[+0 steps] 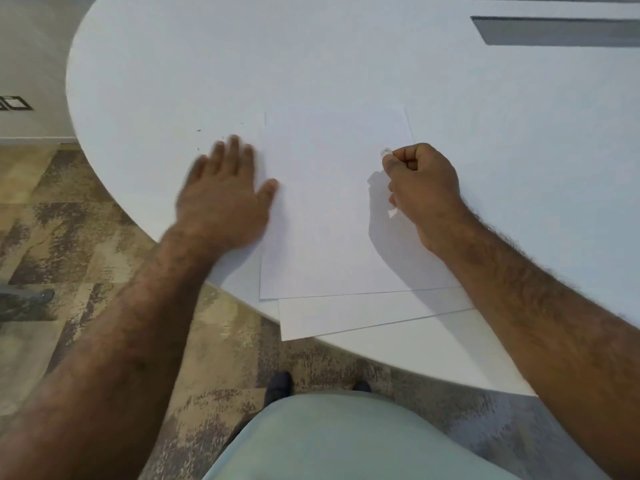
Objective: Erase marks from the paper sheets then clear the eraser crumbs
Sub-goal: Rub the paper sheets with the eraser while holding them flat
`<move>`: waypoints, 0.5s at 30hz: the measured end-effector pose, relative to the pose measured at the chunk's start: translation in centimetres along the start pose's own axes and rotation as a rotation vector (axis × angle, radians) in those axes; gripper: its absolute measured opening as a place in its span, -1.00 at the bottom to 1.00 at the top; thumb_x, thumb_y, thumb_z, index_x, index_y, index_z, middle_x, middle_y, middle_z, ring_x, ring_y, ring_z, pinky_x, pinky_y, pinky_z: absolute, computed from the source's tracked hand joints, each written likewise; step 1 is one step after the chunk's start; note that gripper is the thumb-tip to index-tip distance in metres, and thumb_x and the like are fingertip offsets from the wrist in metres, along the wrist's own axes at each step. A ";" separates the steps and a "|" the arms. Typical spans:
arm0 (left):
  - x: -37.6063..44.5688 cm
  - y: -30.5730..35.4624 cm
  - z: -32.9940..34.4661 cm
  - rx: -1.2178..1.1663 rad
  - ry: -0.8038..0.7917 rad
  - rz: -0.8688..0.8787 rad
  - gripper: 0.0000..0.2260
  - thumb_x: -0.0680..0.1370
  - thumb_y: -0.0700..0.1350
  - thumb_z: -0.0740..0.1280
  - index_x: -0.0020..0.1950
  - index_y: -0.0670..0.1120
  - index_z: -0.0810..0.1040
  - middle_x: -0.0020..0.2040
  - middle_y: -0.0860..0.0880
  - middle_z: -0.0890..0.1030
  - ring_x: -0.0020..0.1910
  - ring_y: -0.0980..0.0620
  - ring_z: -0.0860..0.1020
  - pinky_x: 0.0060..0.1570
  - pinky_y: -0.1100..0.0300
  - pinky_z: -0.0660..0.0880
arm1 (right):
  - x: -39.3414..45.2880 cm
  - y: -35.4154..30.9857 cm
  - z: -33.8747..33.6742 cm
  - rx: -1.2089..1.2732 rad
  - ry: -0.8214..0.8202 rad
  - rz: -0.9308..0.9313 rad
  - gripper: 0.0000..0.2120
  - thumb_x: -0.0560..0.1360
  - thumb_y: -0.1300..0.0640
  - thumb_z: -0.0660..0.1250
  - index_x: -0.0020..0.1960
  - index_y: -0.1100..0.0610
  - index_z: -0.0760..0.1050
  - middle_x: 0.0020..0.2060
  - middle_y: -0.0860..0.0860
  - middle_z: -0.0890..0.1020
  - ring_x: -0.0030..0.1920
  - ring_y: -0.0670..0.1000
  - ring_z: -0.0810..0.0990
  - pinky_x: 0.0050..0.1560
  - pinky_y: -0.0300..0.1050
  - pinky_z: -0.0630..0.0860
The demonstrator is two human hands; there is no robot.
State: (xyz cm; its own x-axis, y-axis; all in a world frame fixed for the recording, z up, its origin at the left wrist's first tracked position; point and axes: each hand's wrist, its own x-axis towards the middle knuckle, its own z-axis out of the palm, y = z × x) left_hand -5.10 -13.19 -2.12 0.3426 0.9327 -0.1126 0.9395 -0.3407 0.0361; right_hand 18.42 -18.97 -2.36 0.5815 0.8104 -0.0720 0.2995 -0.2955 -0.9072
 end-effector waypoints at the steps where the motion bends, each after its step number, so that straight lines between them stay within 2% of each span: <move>1: 0.0 -0.2 -0.2 0.012 0.048 -0.044 -0.37 0.66 0.18 -0.10 0.62 -0.14 -0.15 0.63 -0.11 -0.17 0.61 -0.06 -0.15 0.56 -0.01 -0.16 | 0.0 0.0 0.1 0.012 0.006 -0.010 -0.83 0.48 -0.08 0.32 -0.13 0.01 0.49 -0.25 -0.09 0.60 -0.20 0.01 0.58 0.02 0.15 0.59; 2: -0.3 0.2 -0.2 0.002 0.106 -0.040 -0.34 0.65 0.20 -0.09 0.62 -0.15 -0.15 0.63 -0.13 -0.16 0.61 -0.07 -0.14 0.56 -0.03 -0.14 | -0.1 -0.1 0.3 0.000 0.031 -0.050 -0.85 0.49 -0.05 0.33 -0.13 0.02 0.49 -0.24 -0.08 0.59 -0.19 0.03 0.59 0.02 0.13 0.59; 4: -1.0 2.6 -0.2 -0.103 0.173 0.107 -0.27 0.61 0.29 -0.10 0.62 -0.14 -0.16 0.63 -0.12 -0.16 0.61 -0.07 -0.13 0.56 -0.01 -0.13 | 0.0 -0.2 0.5 -0.077 0.093 -0.191 -0.90 0.50 0.00 0.34 -0.12 0.01 0.47 -0.18 -0.05 0.60 -0.15 0.01 0.58 -0.01 -0.06 0.55; 7: -2.1 6.3 0.3 -0.205 0.049 0.353 -0.19 0.52 0.41 -0.16 0.62 -0.04 -0.23 0.62 -0.01 -0.23 0.60 0.03 -0.19 0.53 0.10 -0.18 | 0.2 -1.0 1.4 -0.162 0.081 -0.338 -0.91 0.51 0.01 0.32 -0.06 0.01 0.47 -0.10 -0.06 0.58 -0.15 -0.11 0.53 -0.22 -0.44 0.36; 9: -2.2 7.3 1.0 -0.133 -0.005 0.411 -0.23 0.53 0.38 -0.21 0.62 -0.01 -0.23 0.62 0.03 -0.23 0.59 0.08 -0.22 0.52 0.14 -0.21 | 0.7 -1.1 1.8 -0.220 0.022 -0.343 -0.88 0.53 0.01 0.29 -0.02 0.05 0.47 -0.05 -0.06 0.56 -0.14 -0.12 0.51 -0.20 -0.43 0.34; 12: -1.6 6.1 1.3 -0.081 0.022 0.414 -0.36 0.60 0.25 -0.22 0.62 0.01 -0.18 0.62 0.06 -0.19 0.59 0.09 -0.19 0.52 0.14 -0.20 | 0.7 -0.6 1.9 -0.249 -0.030 -0.330 -0.88 0.53 0.05 0.29 0.01 0.09 0.47 -0.04 -0.05 0.55 -0.17 -0.12 0.50 -0.14 -0.30 0.37; 15: -1.1 2.6 1.5 -0.056 0.005 0.271 -0.41 0.64 0.18 -0.18 0.63 -0.03 -0.15 0.63 0.02 -0.16 0.60 0.04 -0.14 0.54 0.09 -0.14 | 0.4 -0.2 2.1 -0.226 -0.035 -0.331 -0.89 0.53 0.06 0.28 0.01 0.09 0.47 -0.04 -0.04 0.55 -0.19 -0.11 0.49 -0.16 -0.29 0.34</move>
State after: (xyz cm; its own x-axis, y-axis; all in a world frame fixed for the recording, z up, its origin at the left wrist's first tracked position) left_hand -3.06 -15.31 -3.35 0.5814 0.8090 -0.0865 0.8123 -0.5710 0.1187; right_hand 17.03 -17.49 -3.03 0.4009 0.8960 0.1910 0.6276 -0.1168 -0.7697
